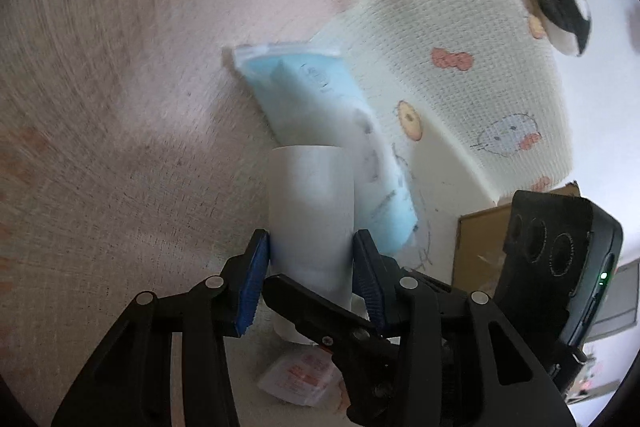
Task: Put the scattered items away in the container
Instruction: 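Lower the right gripper around the white paper tube and close it, then lift the held white paper tube off the bed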
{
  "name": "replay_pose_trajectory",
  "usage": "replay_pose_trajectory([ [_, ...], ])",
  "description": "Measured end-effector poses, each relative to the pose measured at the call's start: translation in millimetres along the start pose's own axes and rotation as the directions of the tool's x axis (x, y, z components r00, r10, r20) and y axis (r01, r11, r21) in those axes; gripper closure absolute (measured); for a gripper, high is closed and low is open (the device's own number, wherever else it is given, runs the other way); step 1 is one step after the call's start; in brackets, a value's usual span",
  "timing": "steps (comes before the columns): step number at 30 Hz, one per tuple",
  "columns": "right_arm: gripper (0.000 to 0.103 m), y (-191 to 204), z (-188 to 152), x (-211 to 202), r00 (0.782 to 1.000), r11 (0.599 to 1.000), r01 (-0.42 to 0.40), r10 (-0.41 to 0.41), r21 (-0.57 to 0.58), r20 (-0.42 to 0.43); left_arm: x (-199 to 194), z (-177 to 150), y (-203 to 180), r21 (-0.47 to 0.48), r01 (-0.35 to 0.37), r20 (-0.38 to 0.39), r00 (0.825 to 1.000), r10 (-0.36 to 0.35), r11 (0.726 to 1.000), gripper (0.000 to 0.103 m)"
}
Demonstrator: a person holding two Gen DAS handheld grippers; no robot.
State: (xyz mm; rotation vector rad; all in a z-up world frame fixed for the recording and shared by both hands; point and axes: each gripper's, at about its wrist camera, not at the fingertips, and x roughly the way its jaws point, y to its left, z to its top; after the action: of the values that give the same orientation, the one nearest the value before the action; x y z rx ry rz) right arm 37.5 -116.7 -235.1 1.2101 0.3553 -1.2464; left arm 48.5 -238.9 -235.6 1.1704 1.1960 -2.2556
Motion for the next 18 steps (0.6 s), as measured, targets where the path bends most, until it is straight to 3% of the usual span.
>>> replay_pose_trajectory([
  [7, 0.062, 31, 1, -31, 0.997, 0.998, 0.015, -0.011, -0.053, 0.076, -37, 3, -27, 0.067, -0.012, 0.071, 0.997, 0.007, 0.998, 0.056],
  [12, 0.062, 49, 2, -58, 0.992, 0.999, 0.02, -0.014, -0.049, 0.128, -55, 8, -55, 0.121, -0.016, 0.082, 0.997, 0.006, 0.993, 0.056],
  [15, 0.06, 64, 2, -75, 0.991, 0.997, 0.071, -0.065, -0.043, 0.118, -65, 9, -74, 0.145, -0.008, 0.086, 0.996, -0.004, 0.989, 0.056],
  [16, 0.06, 55, 21, -82, 0.99, 0.996, 0.08, -0.074, -0.048, 0.122, -73, 8, -83, 0.162, -0.013, 0.113, 0.994, -0.006, 0.987, 0.056],
  [18, 0.06, 25, 26, -108, 0.983, 0.991, 0.101, -0.086, -0.085, 0.161, -85, 7, -95, 0.194, -0.023, 0.155, 0.988, -0.007, 0.981, 0.056],
])
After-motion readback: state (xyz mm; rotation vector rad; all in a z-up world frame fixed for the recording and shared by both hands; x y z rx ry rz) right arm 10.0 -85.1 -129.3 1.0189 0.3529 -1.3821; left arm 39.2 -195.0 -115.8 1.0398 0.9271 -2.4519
